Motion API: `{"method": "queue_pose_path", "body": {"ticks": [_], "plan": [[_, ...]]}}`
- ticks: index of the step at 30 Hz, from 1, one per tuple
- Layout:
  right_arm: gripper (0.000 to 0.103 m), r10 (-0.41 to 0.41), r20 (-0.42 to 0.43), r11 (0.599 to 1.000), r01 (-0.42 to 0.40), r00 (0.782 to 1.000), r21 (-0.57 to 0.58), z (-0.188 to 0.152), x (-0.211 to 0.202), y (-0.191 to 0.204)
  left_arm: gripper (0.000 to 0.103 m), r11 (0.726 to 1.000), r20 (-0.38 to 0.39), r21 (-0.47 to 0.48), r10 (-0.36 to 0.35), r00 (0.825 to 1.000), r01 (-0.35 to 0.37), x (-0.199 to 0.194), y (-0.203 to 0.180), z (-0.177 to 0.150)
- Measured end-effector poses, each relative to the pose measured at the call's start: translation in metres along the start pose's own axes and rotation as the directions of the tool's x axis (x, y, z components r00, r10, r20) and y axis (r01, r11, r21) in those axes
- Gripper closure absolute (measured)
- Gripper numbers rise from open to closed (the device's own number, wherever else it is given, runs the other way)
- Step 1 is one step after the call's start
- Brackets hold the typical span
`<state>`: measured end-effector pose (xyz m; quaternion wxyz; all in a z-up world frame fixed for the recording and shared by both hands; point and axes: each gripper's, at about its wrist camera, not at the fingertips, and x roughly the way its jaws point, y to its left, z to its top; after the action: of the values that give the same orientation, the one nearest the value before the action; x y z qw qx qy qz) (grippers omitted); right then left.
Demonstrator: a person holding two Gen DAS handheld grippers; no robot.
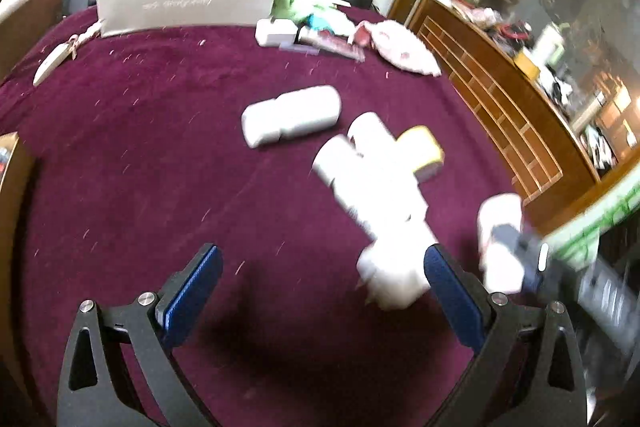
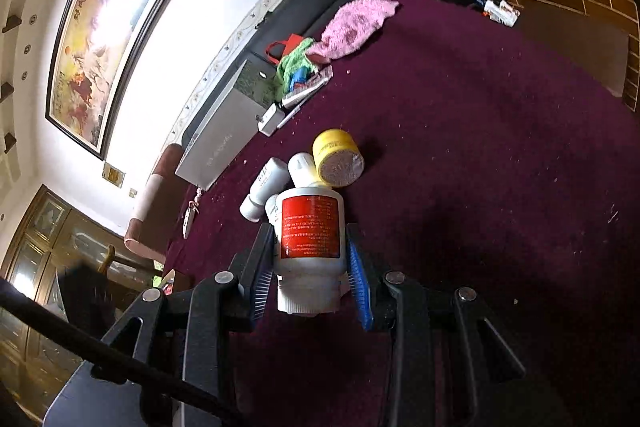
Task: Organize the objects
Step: 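Grasp a white bottle with the left tool while the right tool holds the red-label bottle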
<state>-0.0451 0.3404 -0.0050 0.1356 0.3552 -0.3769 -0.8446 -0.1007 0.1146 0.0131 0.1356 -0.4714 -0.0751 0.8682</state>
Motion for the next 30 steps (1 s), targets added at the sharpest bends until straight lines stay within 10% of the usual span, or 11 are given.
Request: {"method": "queue_pose_path", "body": {"ticks": [5,7,9,10,19,24,26,28,30], "plan": [[0.071,0.012,-0.014,1.0,-0.012,1.0,0.017,-0.001,-0.002,-0.008,0.006,0.99,-0.016,0.044,0.133,0.991,-0.133,0.039,-0.024,0.022],[0.071,0.016,-0.022,1.0,-0.015,1.0,0.021,0.0,-0.001,-0.01,0.022,0.992,-0.037,0.073,0.105,0.994,-0.102,0.051,-0.025,0.024],[0.07,0.013,-0.025,1.0,-0.012,1.0,0.025,0.0,-0.001,-0.011,0.068,0.993,-0.082,0.102,0.06,0.995,-0.052,0.059,-0.026,0.023],[0.07,0.016,-0.028,1.0,-0.016,0.999,0.027,-0.001,0.0,-0.011,0.073,0.989,-0.079,0.125,0.087,0.993,-0.077,0.058,-0.026,0.021],[0.07,0.008,-0.045,1.0,-0.007,0.999,0.019,-0.002,0.003,-0.011,0.071,0.949,-0.057,0.273,0.179,0.982,-0.157,0.053,-0.029,0.011],[0.07,-0.019,-0.04,1.0,0.019,0.999,0.017,-0.003,0.005,-0.013,0.041,0.943,0.035,0.263,0.201,0.979,-0.203,0.059,-0.025,0.008],[0.07,-0.035,-0.038,0.999,0.036,0.999,0.014,-0.003,0.006,-0.013,0.045,0.958,0.043,0.235,0.157,0.987,-0.163,0.057,-0.015,0.006],[0.07,-0.058,-0.038,0.998,0.059,0.998,0.013,-0.002,0.008,-0.015,0.074,0.956,0.044,0.253,0.141,0.989,-0.148,0.052,-0.012,0.005],[0.07,-0.07,-0.04,0.997,0.071,0.997,0.015,-0.002,0.01,-0.018,0.074,0.967,0.02,0.228,0.111,0.994,-0.113,0.041,-0.005,0.0]]}}
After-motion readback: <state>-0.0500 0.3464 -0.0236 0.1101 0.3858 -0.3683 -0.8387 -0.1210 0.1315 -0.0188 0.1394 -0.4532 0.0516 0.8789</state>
